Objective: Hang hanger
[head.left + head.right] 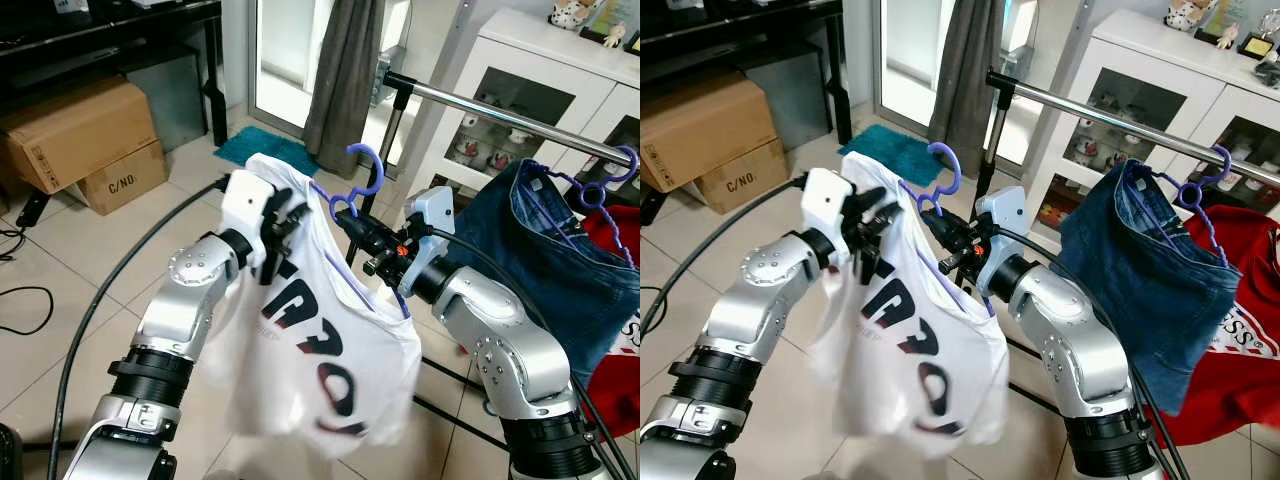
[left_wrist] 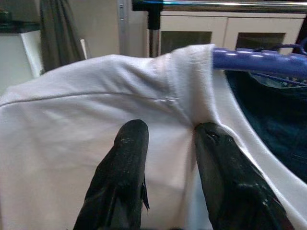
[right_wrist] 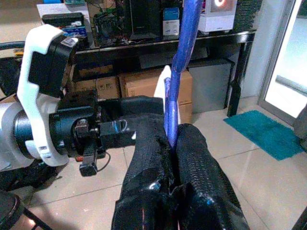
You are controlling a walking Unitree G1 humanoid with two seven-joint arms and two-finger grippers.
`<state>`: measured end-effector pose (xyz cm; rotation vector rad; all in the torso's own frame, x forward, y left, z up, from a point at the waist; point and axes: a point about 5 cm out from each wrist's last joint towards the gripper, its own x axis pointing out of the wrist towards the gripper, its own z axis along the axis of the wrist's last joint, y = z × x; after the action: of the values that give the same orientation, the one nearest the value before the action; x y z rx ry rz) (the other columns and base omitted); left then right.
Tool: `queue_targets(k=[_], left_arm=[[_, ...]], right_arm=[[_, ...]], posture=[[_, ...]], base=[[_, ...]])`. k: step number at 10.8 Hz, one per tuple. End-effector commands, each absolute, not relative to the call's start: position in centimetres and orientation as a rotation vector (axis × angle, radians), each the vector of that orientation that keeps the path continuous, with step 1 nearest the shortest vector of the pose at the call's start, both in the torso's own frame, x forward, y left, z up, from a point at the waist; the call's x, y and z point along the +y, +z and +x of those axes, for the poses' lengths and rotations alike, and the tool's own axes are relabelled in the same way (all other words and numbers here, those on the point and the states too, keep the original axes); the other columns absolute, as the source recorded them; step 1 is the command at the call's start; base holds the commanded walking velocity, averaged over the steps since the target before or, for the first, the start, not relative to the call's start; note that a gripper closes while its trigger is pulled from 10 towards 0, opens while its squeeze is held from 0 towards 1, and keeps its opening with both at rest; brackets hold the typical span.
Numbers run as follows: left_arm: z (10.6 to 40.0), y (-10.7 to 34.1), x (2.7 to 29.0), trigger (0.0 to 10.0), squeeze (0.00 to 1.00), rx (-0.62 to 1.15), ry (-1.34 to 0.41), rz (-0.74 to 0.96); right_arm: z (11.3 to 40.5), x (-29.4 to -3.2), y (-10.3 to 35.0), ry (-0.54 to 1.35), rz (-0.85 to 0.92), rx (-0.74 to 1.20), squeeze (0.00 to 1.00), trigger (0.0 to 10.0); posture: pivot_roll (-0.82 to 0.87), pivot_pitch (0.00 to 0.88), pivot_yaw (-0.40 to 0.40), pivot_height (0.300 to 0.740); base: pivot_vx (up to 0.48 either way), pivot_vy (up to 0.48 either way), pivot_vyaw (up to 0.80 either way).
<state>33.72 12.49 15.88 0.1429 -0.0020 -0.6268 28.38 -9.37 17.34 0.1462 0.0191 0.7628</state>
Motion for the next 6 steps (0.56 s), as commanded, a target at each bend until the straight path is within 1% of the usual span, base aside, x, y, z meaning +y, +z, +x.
queue_targets(k=[1, 2, 5, 6], left_arm=[[33.4, 16.0, 11.9, 10.0, 0.00, -0.015, -0.642, 0.153], [33.0, 16.0, 12.1, 10.0, 0.00, -0.019, -0.613, 0.152], [30.9, 15.7, 11.8, 10.0, 0.00, -0.012, -0.646, 0.155], [30.9, 15.7, 12.0, 10.0, 0.00, -0.015, -0.622, 0.150]], right_arm=[[28.6, -9.3, 18.0, 0.780, 0.136, -0.005, 0.00, 0.0], [28.9, -9.4, 17.8, 0.763, 0.140, 0.000, 0.00, 0.0], [29.4, -9.3, 16.9, 0.737, 0.154, 0.025, 0.00, 0.0], [29.6, -9.2, 16.8, 0.741, 0.160, 0.027, 0.00, 0.0]], posture=[[-0.07, 0.000, -0.128, 0.740], [-0.07, 0.000, -0.126, 0.740], [-0.05, 0.000, -0.126, 0.740], [-0.05, 0.000, -0.130, 0.740]], base=[[0.000, 0.000, 0.00], [0.000, 0.000, 0.00], [0.000, 0.000, 0.00], [0.000, 0.000, 0.00]])
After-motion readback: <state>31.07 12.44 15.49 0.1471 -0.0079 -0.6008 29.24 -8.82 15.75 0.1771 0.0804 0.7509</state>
